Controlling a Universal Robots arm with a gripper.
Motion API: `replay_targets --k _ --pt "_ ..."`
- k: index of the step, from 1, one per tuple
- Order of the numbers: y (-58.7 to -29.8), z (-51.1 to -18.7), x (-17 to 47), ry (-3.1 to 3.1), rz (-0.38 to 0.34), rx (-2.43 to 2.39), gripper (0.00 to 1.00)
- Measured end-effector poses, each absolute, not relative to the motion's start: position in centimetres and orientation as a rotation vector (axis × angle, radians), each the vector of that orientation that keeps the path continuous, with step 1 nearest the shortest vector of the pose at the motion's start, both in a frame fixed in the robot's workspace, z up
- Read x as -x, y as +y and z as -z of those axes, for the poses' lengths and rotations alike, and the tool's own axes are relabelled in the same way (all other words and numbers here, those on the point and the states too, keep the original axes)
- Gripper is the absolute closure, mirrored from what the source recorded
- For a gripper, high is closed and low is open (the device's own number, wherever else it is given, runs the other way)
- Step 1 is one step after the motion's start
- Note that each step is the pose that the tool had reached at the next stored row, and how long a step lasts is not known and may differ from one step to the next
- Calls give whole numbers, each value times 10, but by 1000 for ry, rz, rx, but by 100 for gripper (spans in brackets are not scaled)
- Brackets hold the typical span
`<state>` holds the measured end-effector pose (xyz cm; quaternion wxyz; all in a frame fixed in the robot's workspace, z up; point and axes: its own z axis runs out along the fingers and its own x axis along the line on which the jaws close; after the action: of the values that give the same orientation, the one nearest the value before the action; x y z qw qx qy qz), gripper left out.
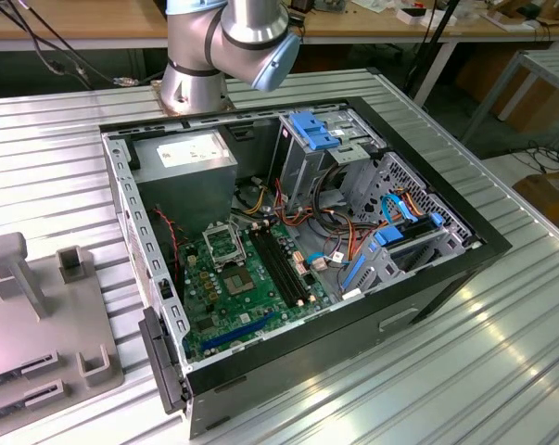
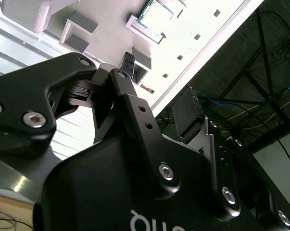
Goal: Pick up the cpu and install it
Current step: 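Pick up the cpu and move it towards the insertion slot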
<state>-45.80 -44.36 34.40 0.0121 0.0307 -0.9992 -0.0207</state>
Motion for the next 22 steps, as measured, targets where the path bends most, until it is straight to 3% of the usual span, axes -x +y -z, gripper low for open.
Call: replay_targets --k 22 --pt "-445 -297 458 -3115 64 -95 40"
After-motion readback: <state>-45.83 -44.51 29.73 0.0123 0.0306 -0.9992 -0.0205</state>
